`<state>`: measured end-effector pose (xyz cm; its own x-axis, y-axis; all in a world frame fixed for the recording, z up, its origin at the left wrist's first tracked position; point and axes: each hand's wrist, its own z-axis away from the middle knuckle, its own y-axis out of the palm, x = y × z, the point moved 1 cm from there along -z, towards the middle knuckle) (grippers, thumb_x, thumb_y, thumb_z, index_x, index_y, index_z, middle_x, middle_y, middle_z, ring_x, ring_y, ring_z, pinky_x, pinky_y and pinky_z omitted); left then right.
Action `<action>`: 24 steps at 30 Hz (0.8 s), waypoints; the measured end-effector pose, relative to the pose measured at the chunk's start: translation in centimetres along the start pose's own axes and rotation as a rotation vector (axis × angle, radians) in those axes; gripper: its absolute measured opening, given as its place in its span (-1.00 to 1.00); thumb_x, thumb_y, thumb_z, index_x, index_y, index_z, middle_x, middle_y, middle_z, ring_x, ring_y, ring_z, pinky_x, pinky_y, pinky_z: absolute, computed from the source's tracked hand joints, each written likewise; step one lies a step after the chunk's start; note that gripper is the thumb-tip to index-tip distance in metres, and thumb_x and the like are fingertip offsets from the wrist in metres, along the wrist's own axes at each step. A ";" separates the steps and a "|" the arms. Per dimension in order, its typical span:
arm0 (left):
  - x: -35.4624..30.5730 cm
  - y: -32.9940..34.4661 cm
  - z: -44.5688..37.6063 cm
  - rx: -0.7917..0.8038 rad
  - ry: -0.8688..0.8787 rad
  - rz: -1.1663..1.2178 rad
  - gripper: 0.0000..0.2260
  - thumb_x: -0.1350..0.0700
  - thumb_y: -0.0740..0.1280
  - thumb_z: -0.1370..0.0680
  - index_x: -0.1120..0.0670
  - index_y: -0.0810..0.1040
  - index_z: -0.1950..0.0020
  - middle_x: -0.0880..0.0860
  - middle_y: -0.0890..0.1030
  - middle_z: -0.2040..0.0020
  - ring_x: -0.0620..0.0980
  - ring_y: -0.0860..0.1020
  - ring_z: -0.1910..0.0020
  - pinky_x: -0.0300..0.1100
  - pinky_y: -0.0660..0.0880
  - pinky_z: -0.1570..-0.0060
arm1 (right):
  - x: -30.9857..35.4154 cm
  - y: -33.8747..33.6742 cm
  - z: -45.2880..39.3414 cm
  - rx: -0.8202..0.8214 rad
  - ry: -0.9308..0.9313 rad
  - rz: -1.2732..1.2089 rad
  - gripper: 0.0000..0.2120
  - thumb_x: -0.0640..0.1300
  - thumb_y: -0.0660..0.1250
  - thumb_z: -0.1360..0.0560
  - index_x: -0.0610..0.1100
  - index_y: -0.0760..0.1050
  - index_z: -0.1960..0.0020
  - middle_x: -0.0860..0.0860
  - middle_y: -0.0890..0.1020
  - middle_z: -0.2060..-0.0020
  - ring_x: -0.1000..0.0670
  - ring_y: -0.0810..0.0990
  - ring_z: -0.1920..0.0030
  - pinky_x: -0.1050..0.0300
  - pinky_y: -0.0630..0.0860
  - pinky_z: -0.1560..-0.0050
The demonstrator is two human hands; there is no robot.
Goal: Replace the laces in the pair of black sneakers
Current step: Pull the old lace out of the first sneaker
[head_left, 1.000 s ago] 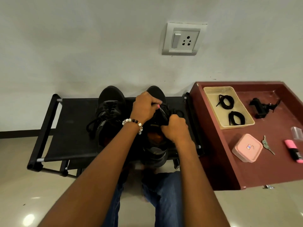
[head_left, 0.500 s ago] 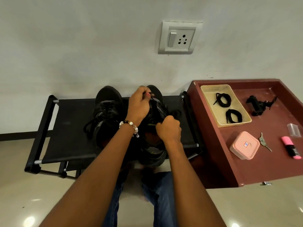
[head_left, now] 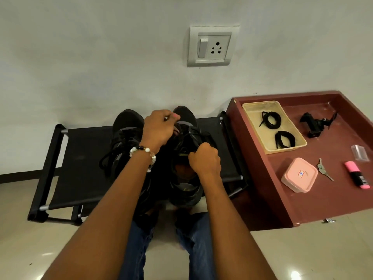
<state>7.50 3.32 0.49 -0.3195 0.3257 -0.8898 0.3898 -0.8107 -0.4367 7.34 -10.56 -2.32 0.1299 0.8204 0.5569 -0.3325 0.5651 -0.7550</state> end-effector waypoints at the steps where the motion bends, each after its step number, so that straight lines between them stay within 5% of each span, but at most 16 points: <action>1: 0.5 0.6 -0.3 -0.035 0.046 -0.111 -0.85 0.06 0.30 -0.60 0.02 0.67 -0.02 0.01 0.67 0.23 -0.18 0.59 0.34 -0.20 0.57 0.29 | 0.0 0.0 0.0 0.001 0.000 0.005 -0.70 -0.08 0.27 -0.56 -0.26 0.41 -0.18 -0.21 0.50 -0.15 -0.27 0.52 -0.13 -0.08 0.49 -0.02; 3: 1.3 1.7 -0.9 -0.028 0.118 -0.291 -0.85 0.05 0.35 -0.57 0.00 0.69 -0.06 0.01 0.69 0.07 -0.06 0.63 0.07 -0.18 0.54 0.01 | 0.0 0.0 0.0 -0.002 0.003 0.017 -0.70 -0.07 0.27 -0.56 -0.25 0.41 -0.19 -0.21 0.50 -0.16 -0.27 0.52 -0.14 -0.09 0.49 -0.04; 5: 1.8 2.7 -1.5 0.023 0.138 -0.432 -0.84 0.02 0.37 -0.54 -0.03 0.69 -0.06 0.04 0.67 -0.04 0.01 0.61 -0.03 -0.15 0.52 0.01 | 0.0 0.0 -0.1 -0.005 0.008 0.029 -0.69 -0.06 0.27 -0.56 -0.24 0.41 -0.20 -0.20 0.51 -0.16 -0.27 0.52 -0.14 -0.09 0.49 -0.03; 9: 1.8 3.8 -2.1 -0.021 0.107 -0.609 -0.85 0.03 0.33 -0.53 0.01 0.69 0.07 0.12 0.55 -0.09 0.12 0.57 0.08 -0.13 0.43 0.29 | -0.1 0.2 -0.1 -0.003 0.005 0.011 -0.68 -0.06 0.28 -0.55 -0.25 0.42 -0.19 -0.21 0.52 -0.15 -0.27 0.53 -0.13 -0.09 0.49 -0.01; 13: 1.7 4.2 -1.9 0.016 0.080 -0.633 -0.74 0.07 0.21 -0.62 0.21 0.57 0.11 0.16 0.42 -0.10 0.07 0.47 0.27 -0.16 0.32 0.35 | -0.1 0.2 -0.1 -0.002 0.014 -0.019 -0.68 -0.06 0.29 -0.55 -0.26 0.41 -0.20 -0.21 0.51 -0.15 -0.27 0.52 -0.13 -0.09 0.49 -0.01; 16: 1.3 3.3 -1.5 0.029 -0.009 -0.165 -0.74 0.11 0.22 -0.63 0.23 0.60 0.13 0.20 0.60 0.03 0.04 0.52 0.22 -0.12 0.44 0.26 | -0.1 0.0 -0.2 0.002 0.034 -0.042 -0.67 -0.07 0.29 -0.55 -0.26 0.41 -0.21 -0.21 0.51 -0.17 -0.27 0.52 -0.15 -0.07 0.48 -0.01; 19: -0.5 1.0 -0.5 0.022 -0.129 0.281 -0.79 0.18 0.23 -0.61 0.07 0.57 0.19 0.01 0.56 0.25 -0.08 0.50 0.25 -0.27 0.43 0.32 | 0.0 0.0 -0.1 0.002 0.043 -0.061 -0.68 -0.08 0.28 -0.55 -0.26 0.41 -0.20 -0.21 0.51 -0.16 -0.26 0.52 -0.13 -0.05 0.47 0.03; 24: -2.3 -2.5 0.5 0.141 0.021 0.764 -0.81 0.21 0.14 -0.61 0.08 0.48 0.14 0.01 0.65 0.22 0.09 0.63 0.07 -0.16 0.40 0.24 | 0.0 0.0 0.2 -0.003 0.045 -0.085 -0.71 -0.09 0.28 -0.54 -0.25 0.43 -0.17 -0.20 0.53 -0.13 -0.25 0.54 -0.08 -0.04 0.49 0.06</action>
<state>6.83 4.33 3.69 0.0106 -0.3400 -0.9404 0.3816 -0.8679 0.3181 7.16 -10.55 -2.25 0.1990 0.7726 0.6029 -0.3155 0.6330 -0.7070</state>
